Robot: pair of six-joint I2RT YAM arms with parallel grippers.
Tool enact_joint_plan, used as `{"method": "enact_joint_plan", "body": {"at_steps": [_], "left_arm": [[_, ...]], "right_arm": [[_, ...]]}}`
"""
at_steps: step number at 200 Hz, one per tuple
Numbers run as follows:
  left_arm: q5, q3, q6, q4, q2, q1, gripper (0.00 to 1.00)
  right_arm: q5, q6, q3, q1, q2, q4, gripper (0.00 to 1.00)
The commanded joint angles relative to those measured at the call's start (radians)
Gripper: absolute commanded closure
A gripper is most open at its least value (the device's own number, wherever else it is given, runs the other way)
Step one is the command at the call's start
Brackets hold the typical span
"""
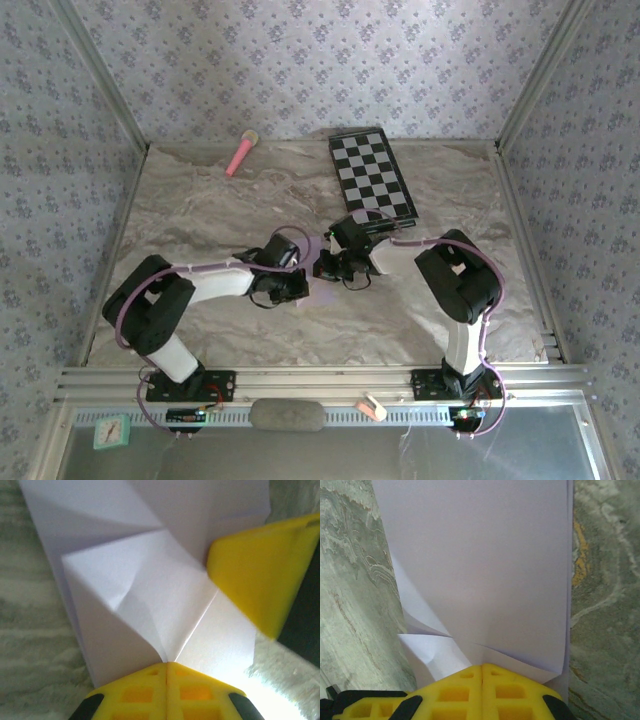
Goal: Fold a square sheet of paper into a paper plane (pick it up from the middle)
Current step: Fold the triangle a second time at the center of the table.
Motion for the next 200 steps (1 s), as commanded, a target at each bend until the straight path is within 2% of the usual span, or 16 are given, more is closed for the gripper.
{"method": "enact_joint_plan", "body": {"at_steps": [1, 28, 70, 98, 130, 157, 200], "left_arm": [[0.05, -0.064, 0.061, -0.137, -0.035, -0.004, 0.93], [0.077, -0.098, 0.069, -0.165, -0.086, -0.006, 0.93], [0.015, -0.035, 0.091, -0.256, -0.185, -0.002, 0.91], [0.0, -0.002, 0.024, -0.176, -0.235, 0.019, 0.83], [-0.001, -0.001, -0.072, -0.034, -0.233, 0.048, 0.72], [0.032, 0.009, -0.114, 0.061, -0.184, 0.079, 0.72], [0.073, 0.042, -0.119, 0.137, -0.082, 0.099, 0.78]], "right_arm": [[0.063, -0.015, -0.009, -0.02, 0.057, -0.109, 0.97], [0.061, -0.021, 0.001, -0.025, 0.057, -0.117, 0.97], [0.047, -0.025, 0.026, -0.022, 0.009, -0.135, 0.96], [0.06, -0.001, 0.033, -0.017, -0.084, -0.149, 0.88], [0.136, 0.102, -0.026, -0.016, -0.193, -0.145, 0.71], [0.181, 0.209, -0.102, -0.022, -0.251, -0.099, 0.59], [0.182, 0.278, -0.131, -0.016, -0.247, -0.046, 0.57]]}}
